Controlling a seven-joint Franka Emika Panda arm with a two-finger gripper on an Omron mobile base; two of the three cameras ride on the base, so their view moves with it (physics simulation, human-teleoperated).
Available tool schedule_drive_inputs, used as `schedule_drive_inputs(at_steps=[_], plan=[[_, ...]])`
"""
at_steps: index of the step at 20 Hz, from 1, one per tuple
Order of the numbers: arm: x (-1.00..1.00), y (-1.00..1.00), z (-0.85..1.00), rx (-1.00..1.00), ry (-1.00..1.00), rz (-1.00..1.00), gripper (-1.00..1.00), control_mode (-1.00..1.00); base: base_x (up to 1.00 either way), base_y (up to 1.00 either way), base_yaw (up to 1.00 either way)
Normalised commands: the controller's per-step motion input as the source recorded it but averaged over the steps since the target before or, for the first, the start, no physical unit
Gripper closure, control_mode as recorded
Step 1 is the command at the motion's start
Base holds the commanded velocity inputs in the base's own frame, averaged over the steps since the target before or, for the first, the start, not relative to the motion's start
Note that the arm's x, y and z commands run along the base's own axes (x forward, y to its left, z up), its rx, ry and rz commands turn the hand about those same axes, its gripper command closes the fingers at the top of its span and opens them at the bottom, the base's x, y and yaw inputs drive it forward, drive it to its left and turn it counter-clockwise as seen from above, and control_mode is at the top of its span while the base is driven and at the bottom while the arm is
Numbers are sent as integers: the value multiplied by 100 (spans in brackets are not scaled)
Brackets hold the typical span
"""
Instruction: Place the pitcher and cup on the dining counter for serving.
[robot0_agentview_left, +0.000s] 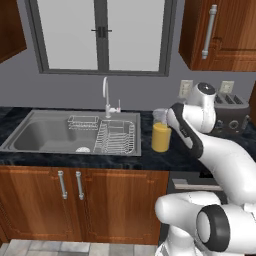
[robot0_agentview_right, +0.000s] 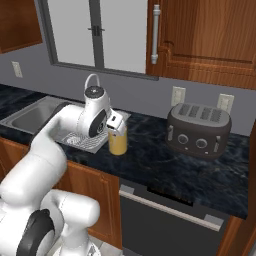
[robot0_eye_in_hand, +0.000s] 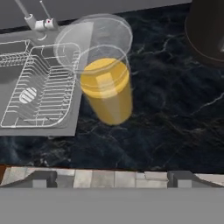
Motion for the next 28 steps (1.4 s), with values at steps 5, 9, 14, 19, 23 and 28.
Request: schedule_drive_inputs(at_steps=[5,9,14,19,23,28], plan=[[43,0,-36,-3,10,3,-100,-100,0,0,0],[63,0,-28,-1,5,1,-100,-100,0,0,0],[63,-1,-12,0,3,0,-100,-100,0,0,0],[40,-2,-29,0,0,0,-100,-100,0,0,0],[23,0,-36,0,0,0,-100,-100,0,0,0],[2,0,-40,0,-1,1,-100,-100,0,0,0]])
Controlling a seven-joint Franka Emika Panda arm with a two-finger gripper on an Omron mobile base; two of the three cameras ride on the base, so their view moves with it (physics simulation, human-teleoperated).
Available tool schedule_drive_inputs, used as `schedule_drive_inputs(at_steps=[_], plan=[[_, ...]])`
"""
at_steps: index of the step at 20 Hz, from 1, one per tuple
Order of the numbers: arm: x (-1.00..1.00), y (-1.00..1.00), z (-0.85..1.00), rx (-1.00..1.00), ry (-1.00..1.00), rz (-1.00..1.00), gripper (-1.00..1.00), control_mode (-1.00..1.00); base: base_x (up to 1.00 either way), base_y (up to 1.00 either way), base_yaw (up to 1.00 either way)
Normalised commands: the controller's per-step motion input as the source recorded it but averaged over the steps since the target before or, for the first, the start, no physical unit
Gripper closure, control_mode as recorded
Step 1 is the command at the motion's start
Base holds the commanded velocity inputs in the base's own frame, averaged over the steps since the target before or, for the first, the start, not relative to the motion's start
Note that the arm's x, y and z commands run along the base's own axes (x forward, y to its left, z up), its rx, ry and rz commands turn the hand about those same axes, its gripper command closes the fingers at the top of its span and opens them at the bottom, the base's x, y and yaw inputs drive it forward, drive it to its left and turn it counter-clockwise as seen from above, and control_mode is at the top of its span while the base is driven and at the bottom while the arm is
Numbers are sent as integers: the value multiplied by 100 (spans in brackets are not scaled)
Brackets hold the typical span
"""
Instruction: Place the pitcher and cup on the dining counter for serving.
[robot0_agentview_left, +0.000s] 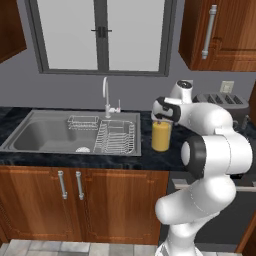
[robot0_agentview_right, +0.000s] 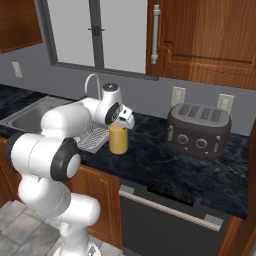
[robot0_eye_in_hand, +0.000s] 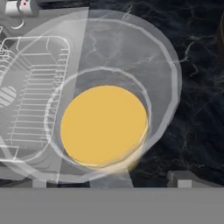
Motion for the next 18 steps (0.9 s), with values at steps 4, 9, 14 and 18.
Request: schedule_drive_inputs(at_steps=[4,9,14,18], plan=[[0,0,-28,0,-6,3,-100,-100,0,0,0],[-14,1,-51,-1,-5,7,-100,-100,0,0,0],[-2,0,-11,-1,-10,3,-100,-100,0,0,0],[0,0,-2,-6,-10,4,-100,-100,0,0,0]])
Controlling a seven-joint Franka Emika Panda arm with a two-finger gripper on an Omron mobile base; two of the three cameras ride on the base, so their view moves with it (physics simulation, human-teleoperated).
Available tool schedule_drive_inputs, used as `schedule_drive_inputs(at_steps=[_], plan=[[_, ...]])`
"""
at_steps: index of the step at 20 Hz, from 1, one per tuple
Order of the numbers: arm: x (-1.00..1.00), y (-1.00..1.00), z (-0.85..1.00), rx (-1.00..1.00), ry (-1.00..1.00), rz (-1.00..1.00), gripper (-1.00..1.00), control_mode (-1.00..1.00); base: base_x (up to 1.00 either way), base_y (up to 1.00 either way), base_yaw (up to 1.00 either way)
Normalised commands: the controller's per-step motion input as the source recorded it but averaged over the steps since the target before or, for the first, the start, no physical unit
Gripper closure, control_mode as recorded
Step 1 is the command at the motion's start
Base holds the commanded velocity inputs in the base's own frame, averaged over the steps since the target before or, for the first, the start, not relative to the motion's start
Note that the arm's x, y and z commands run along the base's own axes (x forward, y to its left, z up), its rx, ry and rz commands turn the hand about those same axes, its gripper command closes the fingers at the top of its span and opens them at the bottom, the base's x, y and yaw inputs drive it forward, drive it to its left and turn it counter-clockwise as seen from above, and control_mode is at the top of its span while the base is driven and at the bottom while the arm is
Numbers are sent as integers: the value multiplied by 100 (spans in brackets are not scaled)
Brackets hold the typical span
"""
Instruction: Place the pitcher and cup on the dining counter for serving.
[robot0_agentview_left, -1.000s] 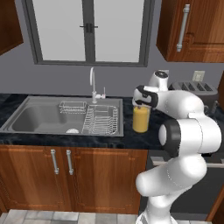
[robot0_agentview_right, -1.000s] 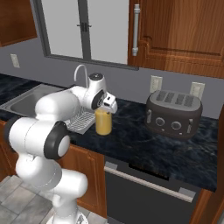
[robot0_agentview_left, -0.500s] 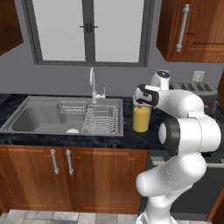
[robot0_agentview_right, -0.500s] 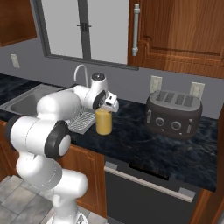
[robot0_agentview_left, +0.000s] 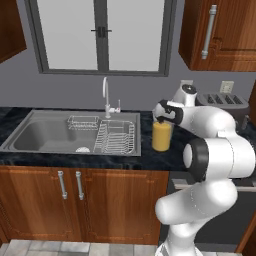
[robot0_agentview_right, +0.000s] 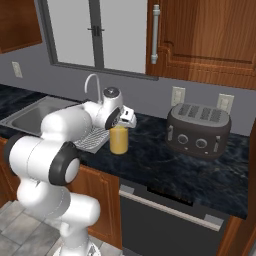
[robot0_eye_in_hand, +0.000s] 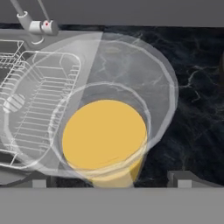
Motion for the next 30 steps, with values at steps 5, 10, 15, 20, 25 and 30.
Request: schedule_drive_inputs(at_steps=[5,10,15,20,25,30], plan=[[0,0,0,-1,-2,1,-100,-100,0,0,0],[-9,0,-13,0,0,1,-100,-100,0,0,0],[-22,0,-23,0,0,4,-100,-100,0,0,0],[0,0,-4,0,0,2,-100,-100,0,0,0],[5,0,-13,0,0,1,-100,-100,0,0,0],[9,1,-31,0,0,0,100,-100,0,0,0]])
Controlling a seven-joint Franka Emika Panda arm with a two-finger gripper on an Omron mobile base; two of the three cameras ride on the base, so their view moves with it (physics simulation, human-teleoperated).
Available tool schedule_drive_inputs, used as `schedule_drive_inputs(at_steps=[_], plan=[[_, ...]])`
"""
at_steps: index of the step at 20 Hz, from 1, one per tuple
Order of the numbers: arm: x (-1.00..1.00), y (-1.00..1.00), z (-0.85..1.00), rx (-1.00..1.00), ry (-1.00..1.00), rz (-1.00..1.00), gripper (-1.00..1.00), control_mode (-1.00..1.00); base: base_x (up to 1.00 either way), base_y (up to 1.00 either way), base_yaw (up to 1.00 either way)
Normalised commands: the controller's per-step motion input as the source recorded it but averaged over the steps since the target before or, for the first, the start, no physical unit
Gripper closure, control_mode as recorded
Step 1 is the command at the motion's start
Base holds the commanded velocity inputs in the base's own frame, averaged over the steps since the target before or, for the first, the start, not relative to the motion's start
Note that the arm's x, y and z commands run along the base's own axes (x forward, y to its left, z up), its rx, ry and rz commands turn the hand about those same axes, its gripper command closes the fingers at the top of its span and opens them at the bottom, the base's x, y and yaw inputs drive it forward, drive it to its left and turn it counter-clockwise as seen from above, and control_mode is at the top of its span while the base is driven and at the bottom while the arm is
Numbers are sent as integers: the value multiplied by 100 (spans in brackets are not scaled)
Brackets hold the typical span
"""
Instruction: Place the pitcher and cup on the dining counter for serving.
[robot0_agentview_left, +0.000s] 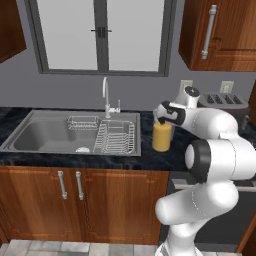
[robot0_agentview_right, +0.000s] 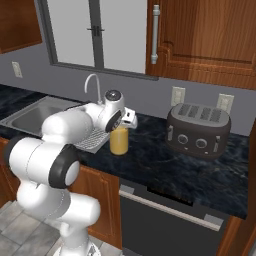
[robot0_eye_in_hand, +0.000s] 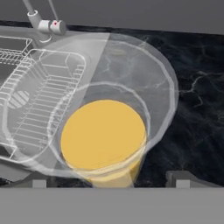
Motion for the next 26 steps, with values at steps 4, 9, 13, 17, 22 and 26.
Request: schedule_drive_inputs(at_steps=[4,9,13,17,22,26], plan=[[0,1,-35,0,0,2,100,-100,0,0,0],[0,0,-1,0,-2,0,100,-100,0,0,0],[-4,0,0,0,-10,0,100,-100,0,0,0],[-22,0,2,0,-22,0,100,-100,0,0,0],[-36,0,21,-1,-35,0,100,-100,0,0,0],[-39,0,45,0,-29,0,100,-100,0,0,0]])
